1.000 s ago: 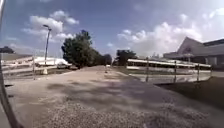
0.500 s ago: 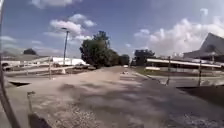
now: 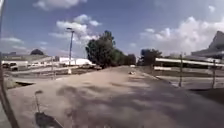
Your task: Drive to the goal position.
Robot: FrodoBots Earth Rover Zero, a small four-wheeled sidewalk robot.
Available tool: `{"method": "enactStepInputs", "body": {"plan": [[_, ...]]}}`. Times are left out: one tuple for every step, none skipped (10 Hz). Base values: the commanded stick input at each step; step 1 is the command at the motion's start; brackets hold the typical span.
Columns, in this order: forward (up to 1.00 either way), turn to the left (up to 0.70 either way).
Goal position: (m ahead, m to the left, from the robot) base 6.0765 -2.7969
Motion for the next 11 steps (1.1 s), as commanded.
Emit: {"method": "enactStepInputs", "body": {"plan": [[0.7, 0.0], [0.7, 0.0], [0.7, 0.0], [0.7, 0.0], [0.7, 0.0], [0.7, 0.0], [0.7, 0.0], [0.7, 0.0], [0.7, 0.0], [0.7, 0.0], [0.7, 0.0]]}}
